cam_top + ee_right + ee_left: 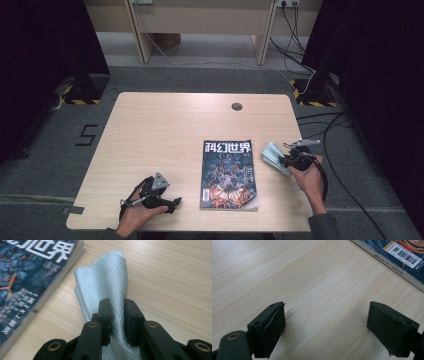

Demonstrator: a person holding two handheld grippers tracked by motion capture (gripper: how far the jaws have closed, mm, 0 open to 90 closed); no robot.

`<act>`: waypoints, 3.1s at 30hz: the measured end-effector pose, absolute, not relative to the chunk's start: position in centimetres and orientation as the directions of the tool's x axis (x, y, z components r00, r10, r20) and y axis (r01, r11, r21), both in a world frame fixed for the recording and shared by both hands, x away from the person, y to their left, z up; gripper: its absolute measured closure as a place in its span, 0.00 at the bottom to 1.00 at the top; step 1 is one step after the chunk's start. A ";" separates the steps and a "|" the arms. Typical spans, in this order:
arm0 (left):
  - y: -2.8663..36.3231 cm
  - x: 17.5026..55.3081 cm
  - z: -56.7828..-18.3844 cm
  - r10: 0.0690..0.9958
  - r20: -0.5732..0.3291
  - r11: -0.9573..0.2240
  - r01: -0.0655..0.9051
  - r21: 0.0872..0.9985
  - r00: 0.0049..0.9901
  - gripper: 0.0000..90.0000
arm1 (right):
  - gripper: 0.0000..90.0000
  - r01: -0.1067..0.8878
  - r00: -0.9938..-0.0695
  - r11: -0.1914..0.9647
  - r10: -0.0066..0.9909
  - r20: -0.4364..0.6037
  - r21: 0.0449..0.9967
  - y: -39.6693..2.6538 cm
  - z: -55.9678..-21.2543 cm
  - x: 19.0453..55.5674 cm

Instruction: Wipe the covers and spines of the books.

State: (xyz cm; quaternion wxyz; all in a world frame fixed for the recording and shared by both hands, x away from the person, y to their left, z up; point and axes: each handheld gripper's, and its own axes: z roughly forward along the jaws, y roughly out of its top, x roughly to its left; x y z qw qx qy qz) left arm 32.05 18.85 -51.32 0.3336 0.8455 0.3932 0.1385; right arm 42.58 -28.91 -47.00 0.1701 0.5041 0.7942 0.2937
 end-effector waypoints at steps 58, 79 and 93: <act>16.1 31.1 -51.1 0.676 -0.082 -0.481 0.523 0.704 0.732 0.21 | 0.44 0.654 -0.598 0.441 0.799 0.063 0.615 -21.7 -48.0 41.4; 12.9 30.4 -51.7 0.581 -0.010 -0.557 0.406 0.724 0.814 0.17 | 0.35 0.672 -0.639 0.474 0.759 0.124 0.569 -19.1 -49.4 40.9; 14.1 31.3 -51.6 0.652 -0.031 -0.526 0.481 0.701 0.757 0.13 | 0.27 0.679 -0.635 0.483 0.765 0.111 0.553 -17.8 -49.4 40.1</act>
